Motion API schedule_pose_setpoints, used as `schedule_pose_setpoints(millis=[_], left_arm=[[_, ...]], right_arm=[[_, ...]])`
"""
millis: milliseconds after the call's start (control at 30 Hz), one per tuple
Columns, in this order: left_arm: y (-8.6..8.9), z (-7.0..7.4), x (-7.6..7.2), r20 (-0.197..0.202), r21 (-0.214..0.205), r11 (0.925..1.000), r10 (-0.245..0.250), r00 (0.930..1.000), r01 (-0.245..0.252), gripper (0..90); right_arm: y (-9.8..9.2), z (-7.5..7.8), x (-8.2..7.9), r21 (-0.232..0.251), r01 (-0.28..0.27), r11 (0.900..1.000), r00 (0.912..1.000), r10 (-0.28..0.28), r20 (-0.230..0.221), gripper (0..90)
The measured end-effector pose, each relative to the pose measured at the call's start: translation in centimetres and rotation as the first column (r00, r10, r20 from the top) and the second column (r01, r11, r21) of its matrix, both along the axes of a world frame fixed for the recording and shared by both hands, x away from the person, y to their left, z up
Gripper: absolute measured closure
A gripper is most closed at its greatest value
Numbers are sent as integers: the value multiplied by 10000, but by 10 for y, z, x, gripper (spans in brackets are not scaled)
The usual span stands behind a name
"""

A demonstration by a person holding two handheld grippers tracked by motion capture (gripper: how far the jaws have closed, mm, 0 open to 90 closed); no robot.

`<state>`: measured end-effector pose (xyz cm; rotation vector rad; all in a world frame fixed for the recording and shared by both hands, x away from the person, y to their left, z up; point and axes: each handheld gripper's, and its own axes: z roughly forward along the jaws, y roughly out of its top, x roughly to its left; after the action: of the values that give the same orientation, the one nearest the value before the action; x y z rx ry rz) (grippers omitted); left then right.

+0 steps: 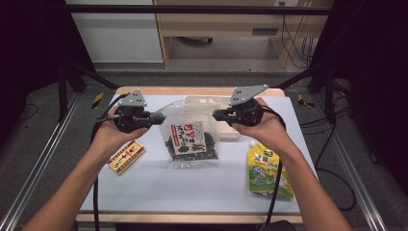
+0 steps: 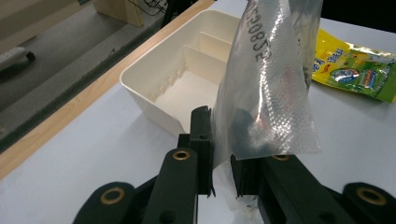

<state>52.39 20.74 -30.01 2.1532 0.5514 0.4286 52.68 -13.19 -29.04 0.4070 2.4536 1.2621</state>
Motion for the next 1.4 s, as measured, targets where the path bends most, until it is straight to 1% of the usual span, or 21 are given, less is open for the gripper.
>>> schedule_pose_setpoints(millis=[33,100,167,200,267,300,400,433,500,667,800,900,1000,1033,1067,1100,1167,1233,1300,1333,1400], left_arm=[[-1,1,-1,99,135,9999,-93,9999,92,798],[-3,2,-1,184,166,9997,-164,9997,161,798],[-3,2,-1,197,154,9997,-184,9996,181,798],[-3,2,-1,205,162,9997,-182,9996,178,797],[-2,2,-1,194,152,9997,-178,9997,175,797],[-2,2,-1,239,146,9996,-249,9994,245,797],[-3,3,-2,270,187,9994,-288,9992,283,796],[-3,2,-2,235,192,9996,-231,9995,227,795],[-1,2,-2,238,165,9995,-264,9994,260,795],[-2,1,-1,241,215,9995,-254,9994,249,795],[0,0,-1,208,177,9996,-228,9995,224,794],[1,0,-1,193,171,9995,-277,9994,274,793],[2,-1,-2,193,111,9996,-257,9995,255,777],[3,-1,-2,179,86,9997,-210,9996,209,761],[3,-2,-2,135,17,9998,-174,9998,173,725],[4,-3,-2,72,-28,10000,-66,10000,67,671],[6,-5,-2,68,-130,9996,234,9997,-233,548],[10,-8,-2,-4,-173,9988,461,9989,-461,456],[13,-11,-3,1,-256,9979,596,9982,-596,393],[16,-13,-3,-69,-359,9971,671,9977,-673,363],[20,-16,-4,-140,-420,9954,861,9962,-866,312]], right_arm=[[0,2,-3,-350,-87,9993,10000,86,-12,767],[2,3,-4,-627,-267,9977,9996,260,-112,743],[4,3,-4,-762,-431,9962,9990,420,-167,723],[5,2,-3,-804,-509,9955,9984,489,-274,717],[6,2,-2,-799,-561,9952,9981,538,-305,714],[10,0,0,-815,-644,9946,9973,614,-391,703],[13,-2,2,-786,-743,9941,9964,707,-469,696],[16,-4,4,-645,-714,9954,9963,681,-523,703],[16,-4,6,-493,-659,9966,9964,630,-571,731],[17,-7,9,-231,-686,9974,9937,662,-900,715],[18,-7,11,-51,-763,9971,9916,753,-1049,775],[18,-7,12,-82,-644,9979,9925,632,-1049,810],[19,-7,11,-107,-508,9987,9939,495,-981,826],[19,-8,11,-85,-485,9988,9942,475,-964,829],[19,-8,11,-64,-473,9989,9944,465,-945,831],[19,-7,11,-14,-460,9989,9947,457,-917,835],[18,-6,11,25,-386,9993,9956,387,-859,840],[17,-5,11,97,-279,9996,9957,287,-886,844],[15,-3,10,123,-173,9998,9956,183,-915,846],[13,-2,10,141,-109,9998,9957,121,-915,847],[10,0,10,209,61,9998,9953,-41,-965,848]])
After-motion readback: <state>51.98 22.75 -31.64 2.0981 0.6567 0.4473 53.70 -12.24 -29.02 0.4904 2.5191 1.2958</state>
